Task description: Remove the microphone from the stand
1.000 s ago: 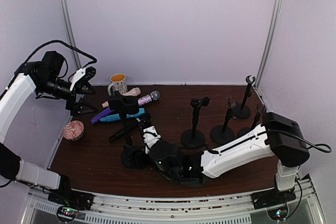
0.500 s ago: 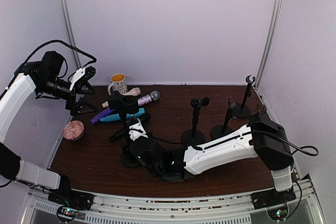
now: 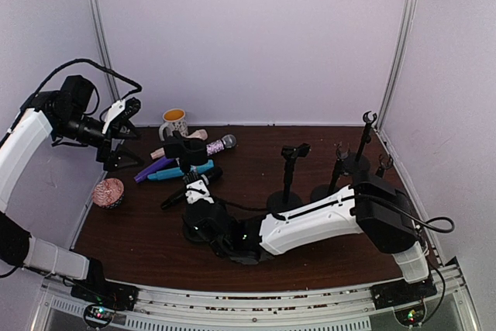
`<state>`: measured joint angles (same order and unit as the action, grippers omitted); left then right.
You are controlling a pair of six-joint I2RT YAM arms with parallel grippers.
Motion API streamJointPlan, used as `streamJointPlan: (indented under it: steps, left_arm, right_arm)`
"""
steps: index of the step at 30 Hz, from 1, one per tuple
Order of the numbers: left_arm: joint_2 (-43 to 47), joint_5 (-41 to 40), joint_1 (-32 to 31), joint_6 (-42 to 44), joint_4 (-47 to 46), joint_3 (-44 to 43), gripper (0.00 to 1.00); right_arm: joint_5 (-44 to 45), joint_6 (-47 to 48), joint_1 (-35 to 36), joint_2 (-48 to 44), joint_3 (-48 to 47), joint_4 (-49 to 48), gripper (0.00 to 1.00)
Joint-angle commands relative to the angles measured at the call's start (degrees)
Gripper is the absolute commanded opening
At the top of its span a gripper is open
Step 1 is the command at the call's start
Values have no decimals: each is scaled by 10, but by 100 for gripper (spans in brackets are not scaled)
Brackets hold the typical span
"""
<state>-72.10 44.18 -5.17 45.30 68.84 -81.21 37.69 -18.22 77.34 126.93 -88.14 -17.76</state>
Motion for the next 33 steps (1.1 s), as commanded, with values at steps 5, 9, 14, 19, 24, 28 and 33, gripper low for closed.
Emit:
streamJointPlan:
  steps: [5,9,14,19,24,28,33]
  left_arm:
    - [18,50,6,-10,-24,46,95]
    - [23,81,-4,-21,-41,88,93]
    - [24,78,-48,-42,-68,105,91]
    - [16,74,-95,-74,-100,102,87]
    - [3,84,-103,-87,-108,89,81]
    - [-3,109,-115,-93,-108,81,75]
    - [-11,127,-132,-97,-108,81,63]
  right_arm:
    - [4,12,-18,-80,52,-44,0]
    - [-36,8,-25,-150,70,-64,0]
    - [-95,-11,-30,-186,12,-23,0]
    - [-135,-35,-30,-191,-29,-6,0]
    - [-163,-45,-29,-196,-49,-2,0]
    - [-176,-44,-28,-191,-71,10,0]
    - [-187,-45,-25,-182,-88,11,0]
